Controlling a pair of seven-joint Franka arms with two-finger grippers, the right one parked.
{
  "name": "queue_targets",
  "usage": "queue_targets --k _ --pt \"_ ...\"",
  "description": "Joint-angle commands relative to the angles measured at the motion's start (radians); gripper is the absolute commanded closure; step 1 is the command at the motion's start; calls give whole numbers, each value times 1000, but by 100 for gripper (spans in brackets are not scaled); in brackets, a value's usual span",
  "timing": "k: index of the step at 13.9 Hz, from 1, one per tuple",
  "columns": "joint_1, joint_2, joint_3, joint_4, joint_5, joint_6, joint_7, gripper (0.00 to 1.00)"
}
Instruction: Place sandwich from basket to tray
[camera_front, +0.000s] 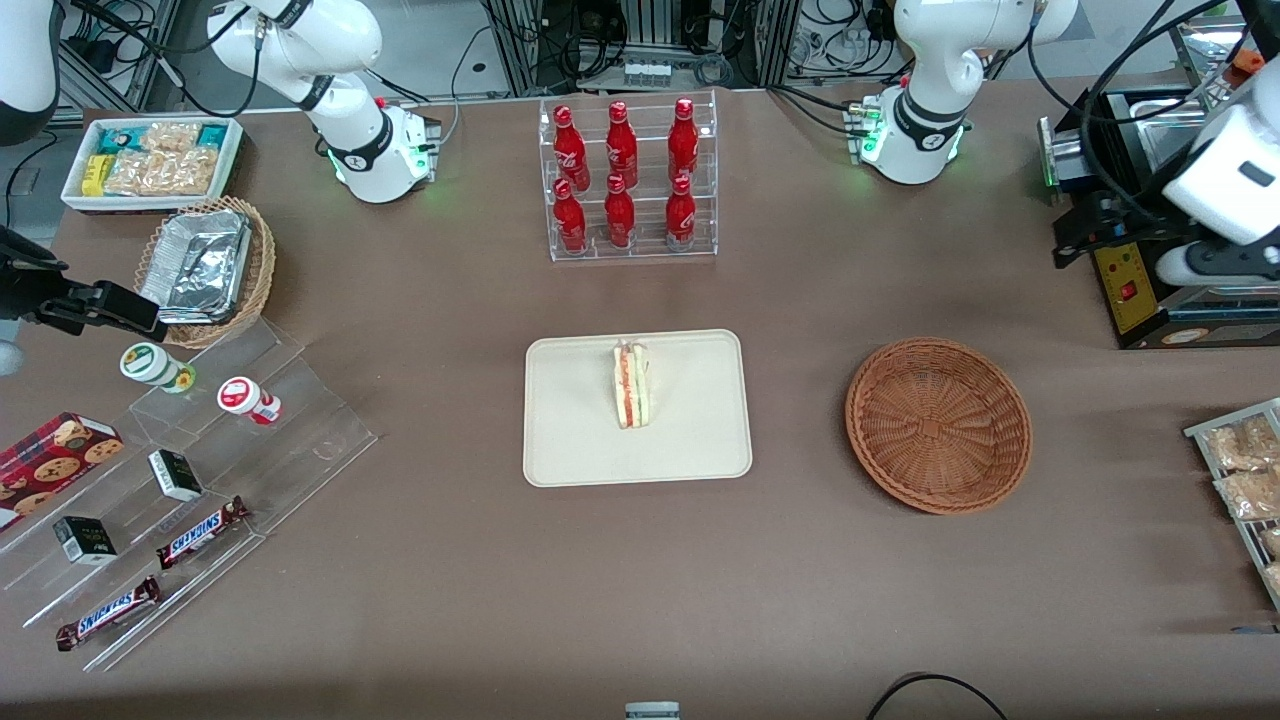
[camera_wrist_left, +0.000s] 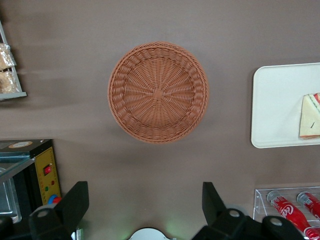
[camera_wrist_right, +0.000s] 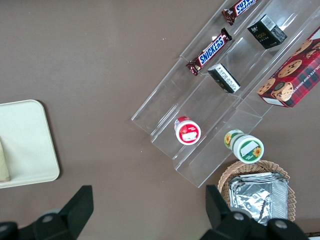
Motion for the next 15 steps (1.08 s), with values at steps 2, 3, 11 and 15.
queue_targets --k 2,3,11,15 --pt "1 18 -7 23 -9 -4 19 0" --pt "-1 12 -6 19 -5 -4 31 0" --pt "5 10 25 29 -3 -1 33 0" --pt "4 6 62 29 -1 -4 87 0"
